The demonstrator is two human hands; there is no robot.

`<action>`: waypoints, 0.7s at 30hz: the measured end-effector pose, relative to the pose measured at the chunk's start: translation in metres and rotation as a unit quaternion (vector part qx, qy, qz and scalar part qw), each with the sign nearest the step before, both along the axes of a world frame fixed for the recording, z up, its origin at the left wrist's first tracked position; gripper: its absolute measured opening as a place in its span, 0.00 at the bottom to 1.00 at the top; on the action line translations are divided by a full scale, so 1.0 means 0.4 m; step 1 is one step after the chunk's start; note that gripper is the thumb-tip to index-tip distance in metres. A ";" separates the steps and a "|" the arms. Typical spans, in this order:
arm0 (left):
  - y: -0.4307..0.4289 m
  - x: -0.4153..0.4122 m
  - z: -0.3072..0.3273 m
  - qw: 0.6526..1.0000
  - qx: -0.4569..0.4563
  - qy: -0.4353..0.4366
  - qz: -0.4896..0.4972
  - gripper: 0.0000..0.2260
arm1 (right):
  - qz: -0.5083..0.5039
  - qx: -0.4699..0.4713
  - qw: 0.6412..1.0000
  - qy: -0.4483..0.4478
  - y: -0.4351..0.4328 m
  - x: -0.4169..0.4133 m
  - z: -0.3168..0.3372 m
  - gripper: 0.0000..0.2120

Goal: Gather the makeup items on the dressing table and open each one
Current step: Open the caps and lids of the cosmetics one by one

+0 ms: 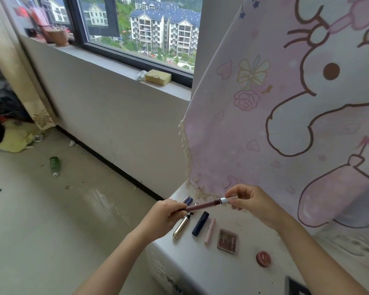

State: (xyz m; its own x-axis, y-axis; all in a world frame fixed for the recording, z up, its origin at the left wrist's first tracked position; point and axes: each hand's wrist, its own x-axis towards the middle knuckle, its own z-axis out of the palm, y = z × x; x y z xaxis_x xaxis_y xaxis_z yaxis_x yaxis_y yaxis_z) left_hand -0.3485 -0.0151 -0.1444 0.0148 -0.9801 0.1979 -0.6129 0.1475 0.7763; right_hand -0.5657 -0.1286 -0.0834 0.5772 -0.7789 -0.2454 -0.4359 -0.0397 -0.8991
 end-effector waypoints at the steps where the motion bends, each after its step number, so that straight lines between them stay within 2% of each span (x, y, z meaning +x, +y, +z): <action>1: -0.001 -0.001 -0.005 1.000 0.005 0.007 0.002 0.11 | 0.006 0.000 1.000 0.006 -0.006 -0.001 -0.005 0.12; 4: -0.004 -0.006 -0.016 1.000 0.022 0.015 0.011 0.09 | 0.015 0.033 0.999 0.025 -0.017 0.004 0.000 0.03; 7: -0.010 -0.014 -0.030 0.999 0.031 0.026 0.022 0.13 | 0.025 0.018 0.997 0.072 -0.037 0.009 -0.013 0.13; 10: -0.013 -0.019 -0.051 0.998 0.043 0.036 0.030 0.09 | 0.032 0.014 0.997 0.064 -0.058 0.010 -0.030 0.09; 14: -0.014 -0.030 -0.088 0.994 0.079 0.032 0.069 0.12 | 0.045 0.004 0.995 0.091 -0.098 0.015 -0.061 0.08; 18: -0.014 -0.050 -0.137 0.983 0.147 0.052 0.095 0.07 | 0.101 -0.067 0.977 0.172 -0.135 0.037 -0.116 0.11; 21: -0.017 -0.072 -0.172 0.976 0.178 0.012 0.123 0.07 | 0.154 -0.136 0.947 0.247 -0.158 0.062 -0.171 0.11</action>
